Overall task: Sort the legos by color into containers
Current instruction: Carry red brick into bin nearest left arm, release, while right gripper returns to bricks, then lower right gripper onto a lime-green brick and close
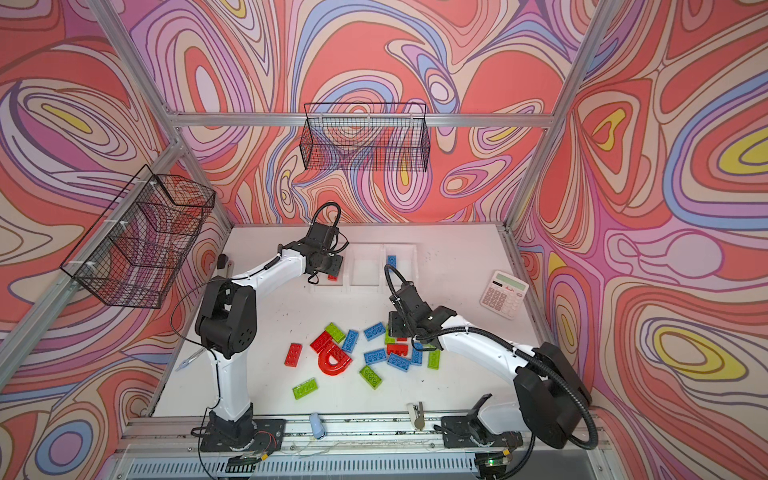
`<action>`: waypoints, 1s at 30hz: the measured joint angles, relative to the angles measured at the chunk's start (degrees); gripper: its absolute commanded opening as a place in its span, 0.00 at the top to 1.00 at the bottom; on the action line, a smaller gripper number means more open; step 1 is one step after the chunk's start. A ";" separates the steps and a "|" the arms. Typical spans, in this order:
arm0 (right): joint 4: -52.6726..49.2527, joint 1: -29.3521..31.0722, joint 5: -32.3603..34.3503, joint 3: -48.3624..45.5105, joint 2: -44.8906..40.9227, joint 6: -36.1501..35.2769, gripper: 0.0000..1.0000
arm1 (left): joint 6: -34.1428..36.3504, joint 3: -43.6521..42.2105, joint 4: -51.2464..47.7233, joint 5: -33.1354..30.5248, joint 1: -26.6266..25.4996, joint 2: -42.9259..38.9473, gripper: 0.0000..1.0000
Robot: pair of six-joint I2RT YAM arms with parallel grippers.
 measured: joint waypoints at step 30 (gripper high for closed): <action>1.86 6.01 6.29 2.27 11.87 10.27 0.53 | -10.51 -36.46 -2.16 -0.17 4.31 -44.24 0.34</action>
